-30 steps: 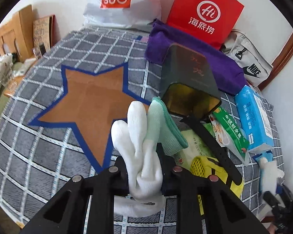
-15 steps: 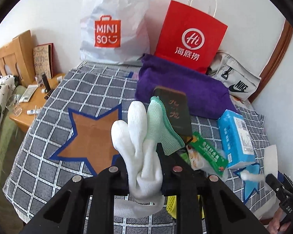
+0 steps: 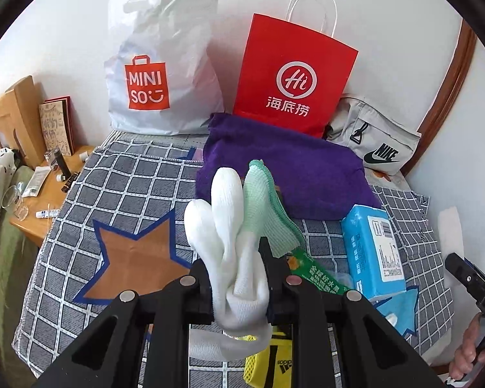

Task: Organize soft objects
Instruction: 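Grasp and lift the white sponge block with the right gripper while the left gripper holds the glove up, then carry the glove and sponge over the purple towel with both grippers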

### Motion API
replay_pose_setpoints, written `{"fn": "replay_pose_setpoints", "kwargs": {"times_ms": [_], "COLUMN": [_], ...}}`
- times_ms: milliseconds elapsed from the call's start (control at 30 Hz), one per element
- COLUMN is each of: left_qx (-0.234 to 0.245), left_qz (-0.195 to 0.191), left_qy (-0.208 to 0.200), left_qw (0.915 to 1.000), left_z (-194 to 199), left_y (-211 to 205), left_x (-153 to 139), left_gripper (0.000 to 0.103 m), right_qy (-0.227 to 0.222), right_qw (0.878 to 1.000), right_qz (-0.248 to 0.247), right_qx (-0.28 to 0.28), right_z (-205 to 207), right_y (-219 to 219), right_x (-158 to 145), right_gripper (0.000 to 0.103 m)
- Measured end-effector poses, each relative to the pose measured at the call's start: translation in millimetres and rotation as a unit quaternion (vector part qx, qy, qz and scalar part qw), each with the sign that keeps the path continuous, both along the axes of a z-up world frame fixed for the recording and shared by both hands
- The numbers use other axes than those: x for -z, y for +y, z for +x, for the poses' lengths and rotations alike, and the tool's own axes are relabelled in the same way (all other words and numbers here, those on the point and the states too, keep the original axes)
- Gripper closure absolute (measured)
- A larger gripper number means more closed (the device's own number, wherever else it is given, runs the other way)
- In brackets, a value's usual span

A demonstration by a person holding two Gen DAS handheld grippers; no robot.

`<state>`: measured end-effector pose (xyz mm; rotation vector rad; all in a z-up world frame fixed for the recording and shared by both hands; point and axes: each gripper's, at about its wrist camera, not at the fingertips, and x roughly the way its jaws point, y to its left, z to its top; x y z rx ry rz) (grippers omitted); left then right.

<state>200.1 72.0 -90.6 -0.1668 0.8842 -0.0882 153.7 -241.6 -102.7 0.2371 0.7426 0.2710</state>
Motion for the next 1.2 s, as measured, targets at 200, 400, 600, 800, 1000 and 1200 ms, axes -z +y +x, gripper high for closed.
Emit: {"fn": "replay_pose_setpoints", "kwargs": {"times_ms": [200, 400, 600, 800, 1000, 1200], "left_qx": [0.006, 0.015, 0.019, 0.018, 0.02, 0.029], "left_qz": [0.009, 0.031, 0.043, 0.038, 0.042, 0.033], "left_qy": [0.006, 0.009, 0.015, 0.028, 0.036, 0.038], "left_qw": [0.9999, 0.9994, 0.9988, 0.9987, 0.9983, 0.9983], "left_z": [24, 53, 87, 123, 157, 190], "left_y": [-10, -22, -32, -36, -40, -42], "left_x": [-1, -2, 2, 10, 13, 15], "left_gripper": [0.084, 0.084, 0.084, 0.084, 0.084, 0.084], "right_qy": [0.0, 0.002, 0.007, 0.002, 0.004, 0.003], "right_qw": [0.999, 0.998, 0.998, 0.998, 0.998, 0.998], "right_qz": [-0.031, -0.041, -0.043, -0.047, -0.05, -0.058], "right_qx": [0.019, 0.036, 0.044, 0.041, 0.032, 0.022], "right_z": [25, 59, 97, 136, 178, 219], "right_y": [0, -5, -8, -5, -1, 6], "right_x": [-1, 0, 1, -1, -1, 0], "right_gripper": [0.043, 0.043, 0.043, 0.043, 0.043, 0.043]}}
